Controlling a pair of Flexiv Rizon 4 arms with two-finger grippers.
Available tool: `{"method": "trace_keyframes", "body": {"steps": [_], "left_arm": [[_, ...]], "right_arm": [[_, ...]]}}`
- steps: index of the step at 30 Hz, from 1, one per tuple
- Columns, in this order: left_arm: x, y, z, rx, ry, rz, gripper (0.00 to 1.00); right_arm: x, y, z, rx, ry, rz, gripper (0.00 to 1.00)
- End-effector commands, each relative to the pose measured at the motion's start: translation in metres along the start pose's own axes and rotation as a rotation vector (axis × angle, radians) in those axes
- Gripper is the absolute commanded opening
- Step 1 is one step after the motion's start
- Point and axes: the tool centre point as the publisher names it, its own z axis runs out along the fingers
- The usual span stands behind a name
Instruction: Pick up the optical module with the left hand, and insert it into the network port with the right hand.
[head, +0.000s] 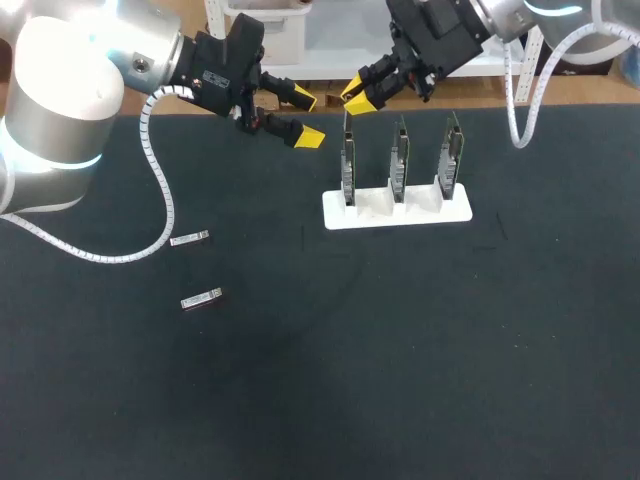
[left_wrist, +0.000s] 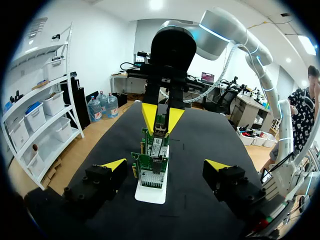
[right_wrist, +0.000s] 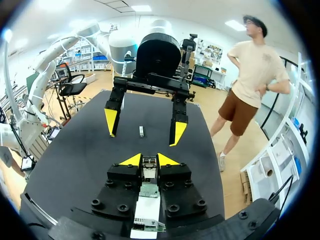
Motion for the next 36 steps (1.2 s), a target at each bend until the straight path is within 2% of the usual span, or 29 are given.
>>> {"method": "trace_keyframes", "body": {"steps": [1, 36], "left_arm": [[-0.0017, 0.0011, 0.0009, 0.000, 0.008, -0.004, 1.00], [-0.0017, 0.0011, 0.0009, 0.000, 0.008, -0.004, 1.00]], "right_arm": [[-0.0008, 0.0001, -0.0015, 0.001, -0.006, -0.002, 0.00], [0.0036, 0.0059, 0.0014, 0.002, 0.005, 0.003, 0.00]]}}
